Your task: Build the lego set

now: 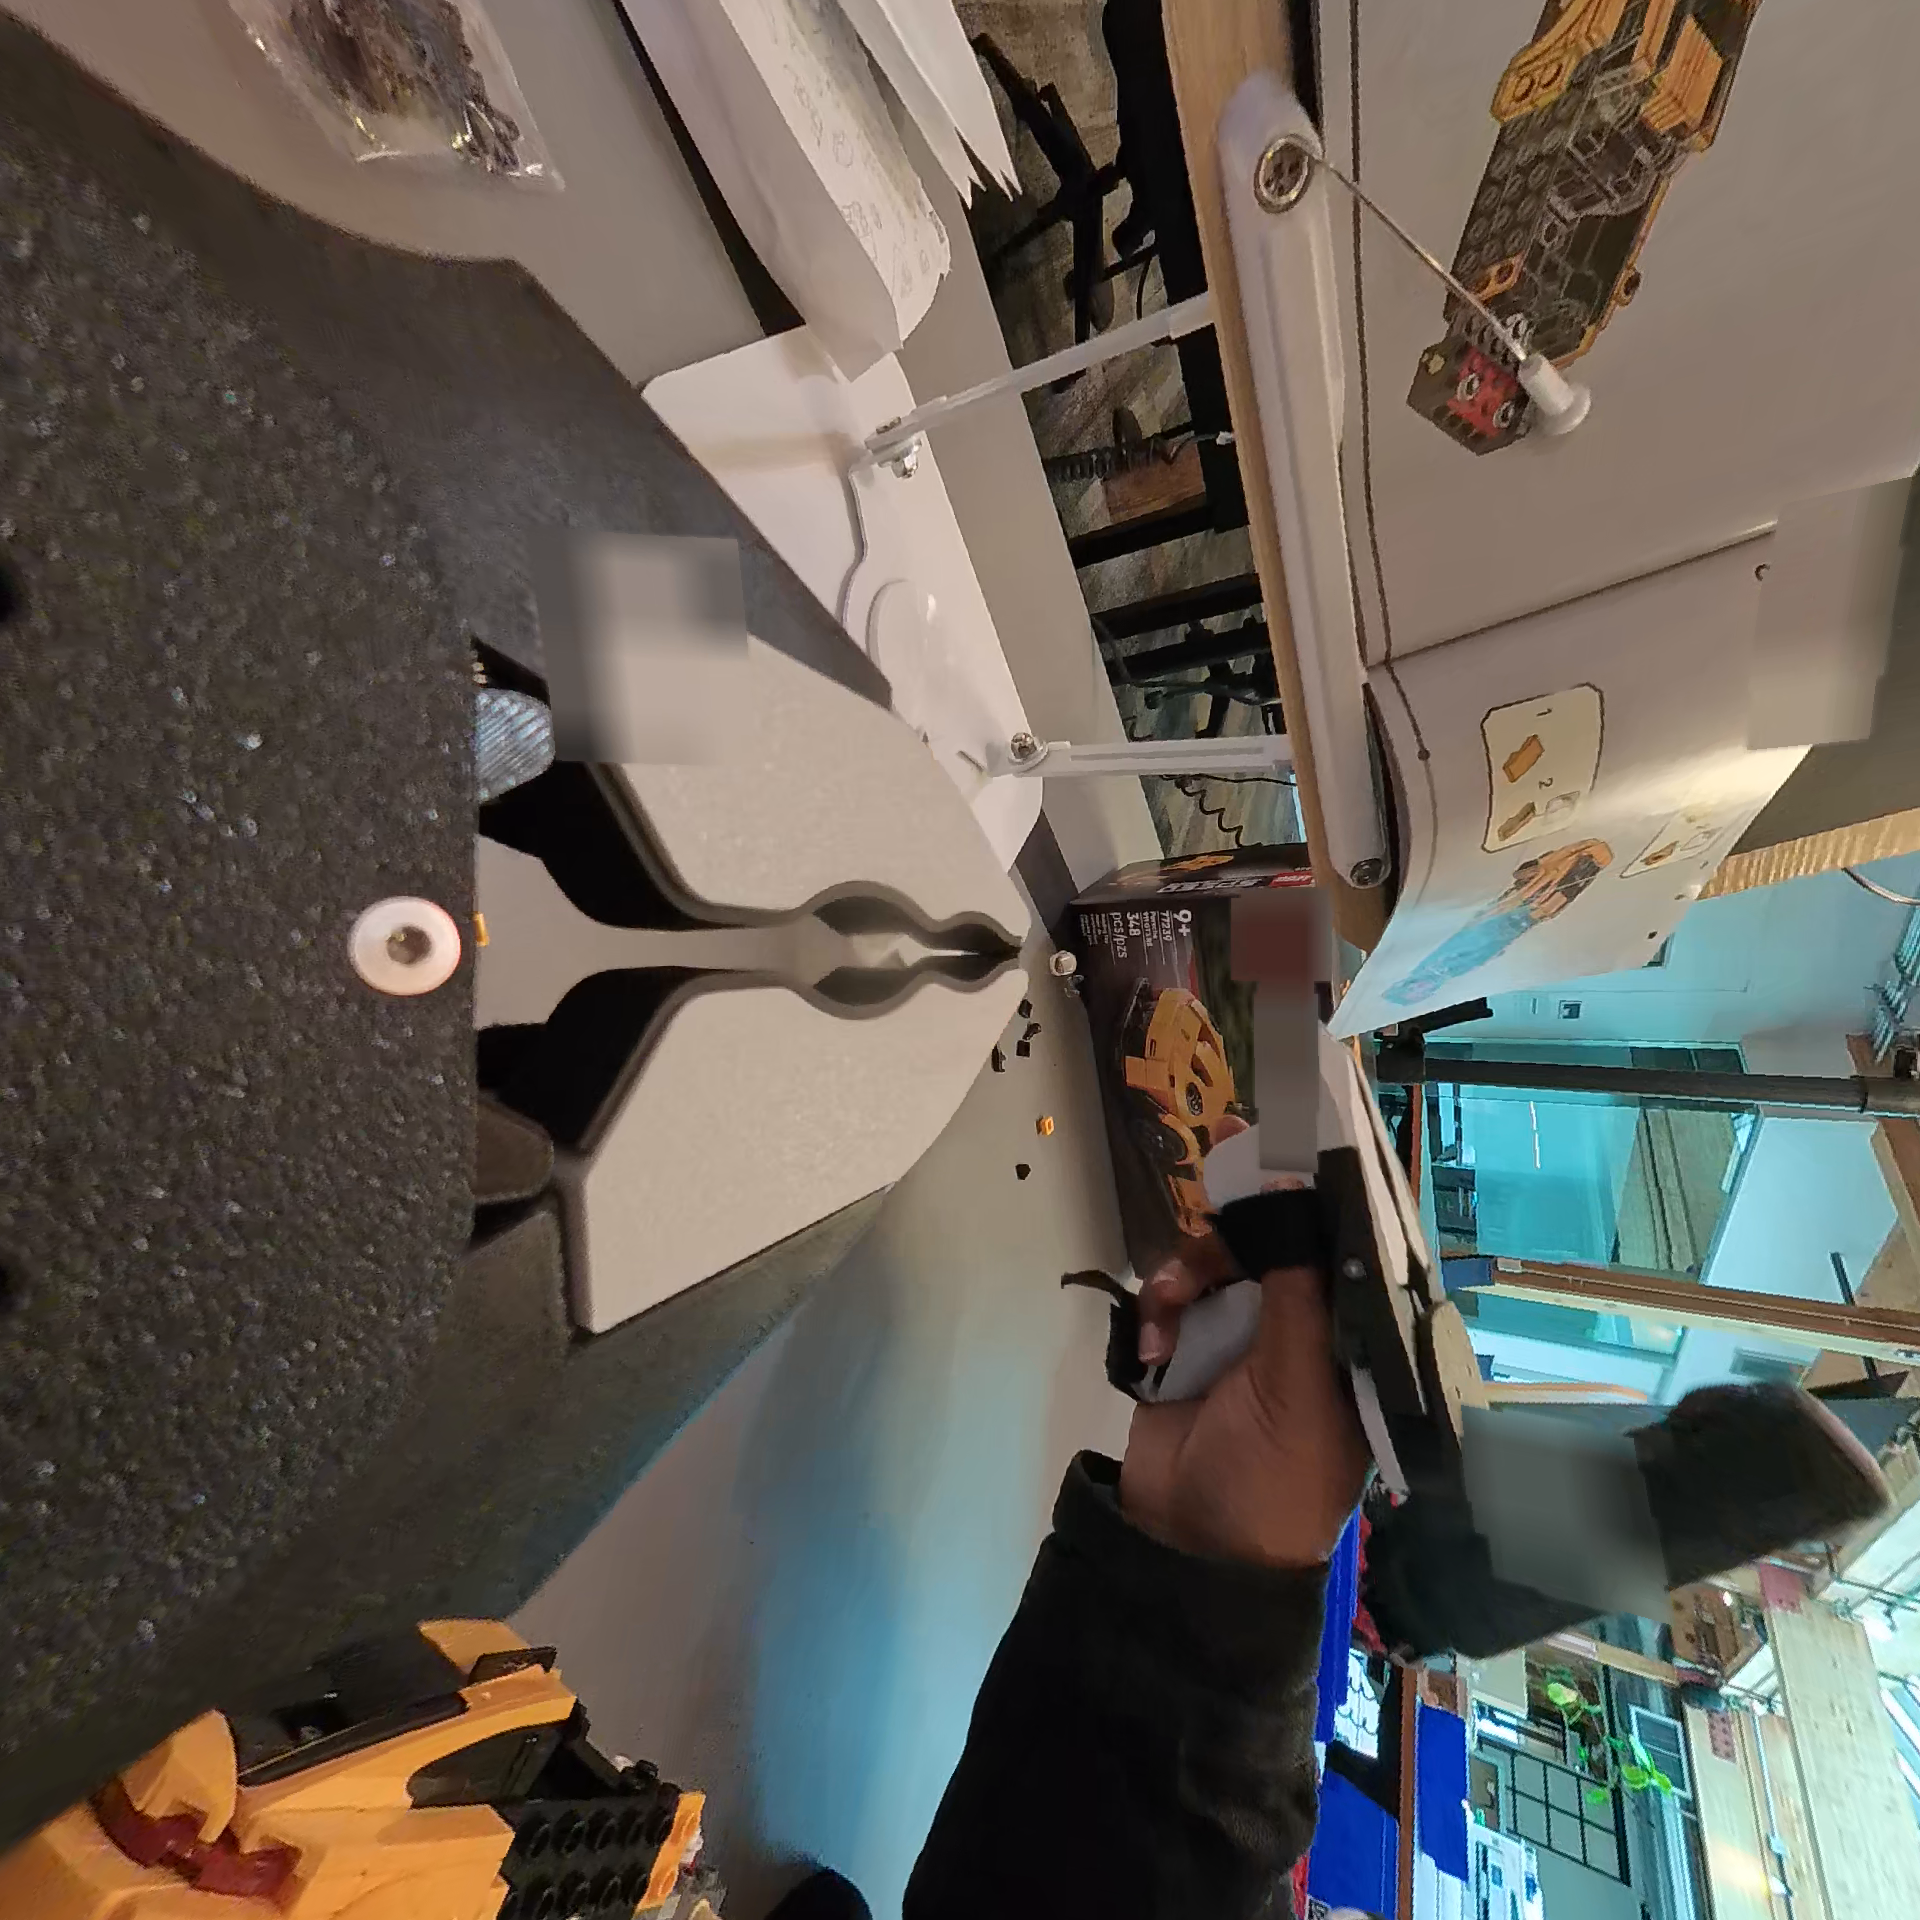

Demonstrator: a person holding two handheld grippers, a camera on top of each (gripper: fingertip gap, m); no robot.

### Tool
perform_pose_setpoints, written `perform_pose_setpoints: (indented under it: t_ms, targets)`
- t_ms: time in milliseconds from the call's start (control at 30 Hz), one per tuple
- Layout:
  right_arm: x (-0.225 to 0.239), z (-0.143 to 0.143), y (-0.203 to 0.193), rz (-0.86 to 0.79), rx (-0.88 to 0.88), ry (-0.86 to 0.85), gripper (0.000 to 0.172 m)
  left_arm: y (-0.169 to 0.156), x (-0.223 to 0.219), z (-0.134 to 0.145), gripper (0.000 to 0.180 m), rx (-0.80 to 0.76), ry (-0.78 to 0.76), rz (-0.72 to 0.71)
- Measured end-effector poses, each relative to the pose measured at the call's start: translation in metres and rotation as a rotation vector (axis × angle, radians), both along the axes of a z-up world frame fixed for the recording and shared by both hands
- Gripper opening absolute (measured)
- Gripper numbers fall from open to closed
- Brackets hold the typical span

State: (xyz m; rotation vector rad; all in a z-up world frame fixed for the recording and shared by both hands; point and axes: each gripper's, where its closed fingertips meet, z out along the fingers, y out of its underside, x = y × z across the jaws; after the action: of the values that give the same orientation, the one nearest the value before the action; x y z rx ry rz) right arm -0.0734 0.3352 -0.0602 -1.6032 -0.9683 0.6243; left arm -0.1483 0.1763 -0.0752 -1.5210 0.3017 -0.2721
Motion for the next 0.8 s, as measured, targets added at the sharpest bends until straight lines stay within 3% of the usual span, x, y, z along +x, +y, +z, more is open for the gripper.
perform_pose_setpoints:
  t_ms: [300,500,800]
  targets:
    - [-0.014,0.082,-0.021,0.022,0.226,0.204,0.001,0.000,-0.011,0.005,0.000,-0.004,-0.017,0.072]
    - [-0.049,0.121,-0.014,0.042,0.292,0.212,0.007,0.000,-0.007,0.004,0.000,0.001,0.006,0.063]
    - [-0.080,0.132,0.022,-0.015,0.314,0.116,0.006,0.000,-0.002,0.003,0.000,-0.012,-0.003,0.036]
